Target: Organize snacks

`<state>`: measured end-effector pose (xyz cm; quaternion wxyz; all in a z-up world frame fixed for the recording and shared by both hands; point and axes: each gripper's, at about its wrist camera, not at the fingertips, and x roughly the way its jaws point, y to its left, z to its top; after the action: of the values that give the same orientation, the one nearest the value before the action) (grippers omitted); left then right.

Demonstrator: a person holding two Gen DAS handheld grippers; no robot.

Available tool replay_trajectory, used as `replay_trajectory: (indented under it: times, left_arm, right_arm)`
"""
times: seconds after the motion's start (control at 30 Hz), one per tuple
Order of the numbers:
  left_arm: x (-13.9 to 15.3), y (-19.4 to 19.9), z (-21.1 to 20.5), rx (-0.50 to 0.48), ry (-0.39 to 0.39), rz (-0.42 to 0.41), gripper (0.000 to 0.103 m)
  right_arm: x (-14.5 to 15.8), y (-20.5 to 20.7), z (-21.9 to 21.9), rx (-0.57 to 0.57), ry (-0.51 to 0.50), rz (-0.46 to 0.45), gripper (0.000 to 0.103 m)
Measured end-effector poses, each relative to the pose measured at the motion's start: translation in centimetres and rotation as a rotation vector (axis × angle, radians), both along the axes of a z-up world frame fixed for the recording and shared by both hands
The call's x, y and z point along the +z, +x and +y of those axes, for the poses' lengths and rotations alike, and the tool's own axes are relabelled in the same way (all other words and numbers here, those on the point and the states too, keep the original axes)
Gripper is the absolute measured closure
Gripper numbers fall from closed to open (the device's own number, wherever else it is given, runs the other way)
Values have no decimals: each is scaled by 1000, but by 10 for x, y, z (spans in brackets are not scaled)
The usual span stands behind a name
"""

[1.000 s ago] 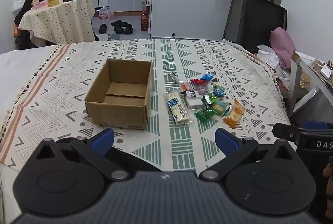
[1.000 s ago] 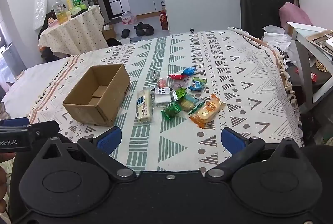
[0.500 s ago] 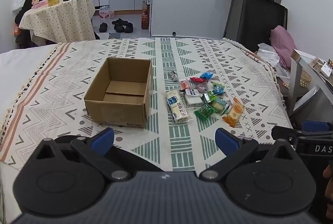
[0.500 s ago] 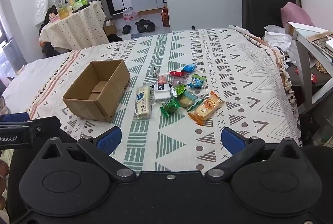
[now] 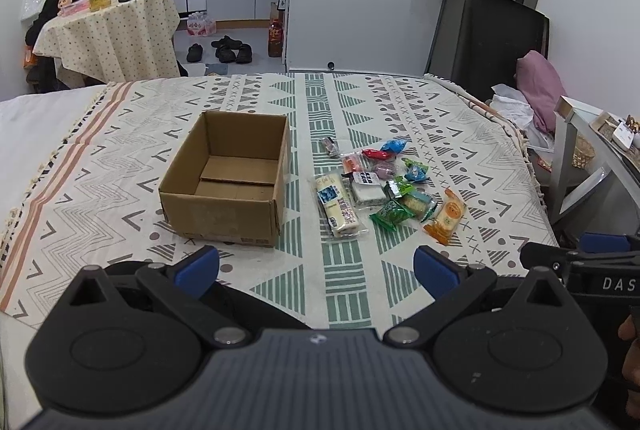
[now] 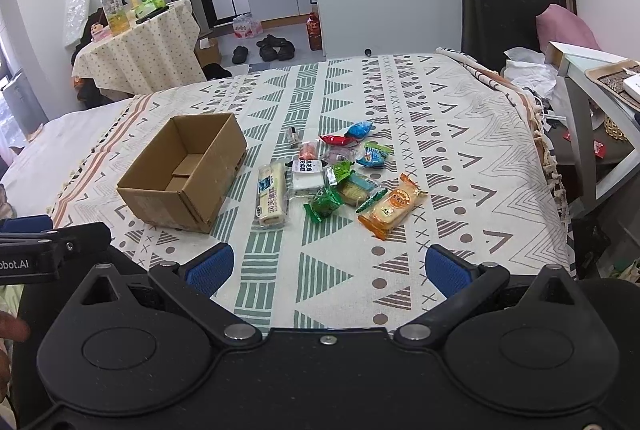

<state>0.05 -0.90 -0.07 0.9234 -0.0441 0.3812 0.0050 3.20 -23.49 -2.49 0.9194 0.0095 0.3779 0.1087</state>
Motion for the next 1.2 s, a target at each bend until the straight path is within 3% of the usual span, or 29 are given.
replay_trajectory:
  times: [1.2]
  left_arm:
    - [4, 3, -1, -18, 4, -5, 0]
  right_arm:
    - [3, 0, 1, 4, -5, 2, 0]
